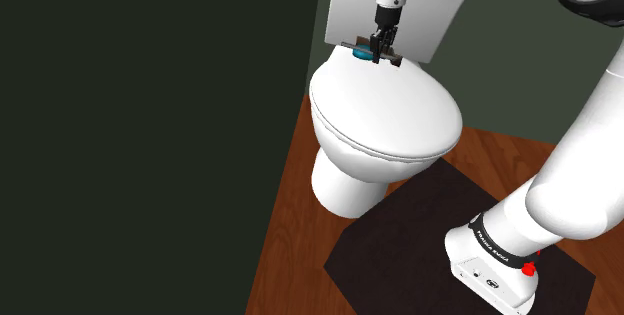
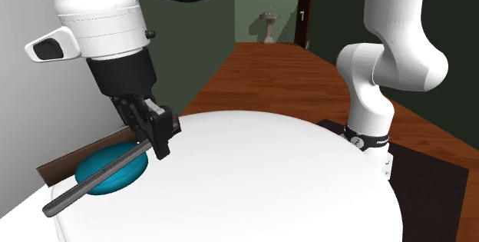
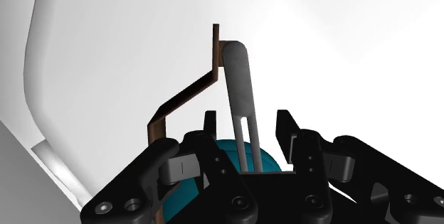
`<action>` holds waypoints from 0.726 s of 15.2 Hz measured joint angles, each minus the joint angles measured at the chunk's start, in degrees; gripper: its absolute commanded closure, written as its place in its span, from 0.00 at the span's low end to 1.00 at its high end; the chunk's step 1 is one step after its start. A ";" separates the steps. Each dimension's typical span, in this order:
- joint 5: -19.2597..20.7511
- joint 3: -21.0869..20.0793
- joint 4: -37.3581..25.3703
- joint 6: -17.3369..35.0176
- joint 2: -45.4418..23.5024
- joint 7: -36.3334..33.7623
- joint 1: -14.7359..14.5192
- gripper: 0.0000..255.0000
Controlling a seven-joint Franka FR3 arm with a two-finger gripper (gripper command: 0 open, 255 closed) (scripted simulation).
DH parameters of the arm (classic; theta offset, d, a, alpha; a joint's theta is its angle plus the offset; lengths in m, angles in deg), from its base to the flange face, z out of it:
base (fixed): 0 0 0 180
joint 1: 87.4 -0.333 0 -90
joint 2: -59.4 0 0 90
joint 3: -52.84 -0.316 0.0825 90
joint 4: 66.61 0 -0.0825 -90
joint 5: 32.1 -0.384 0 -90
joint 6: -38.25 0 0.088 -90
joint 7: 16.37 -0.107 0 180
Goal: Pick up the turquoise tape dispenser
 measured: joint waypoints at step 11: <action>0.05 -0.01 -0.91 -1.35 0.45 -0.03 -0.07 1.00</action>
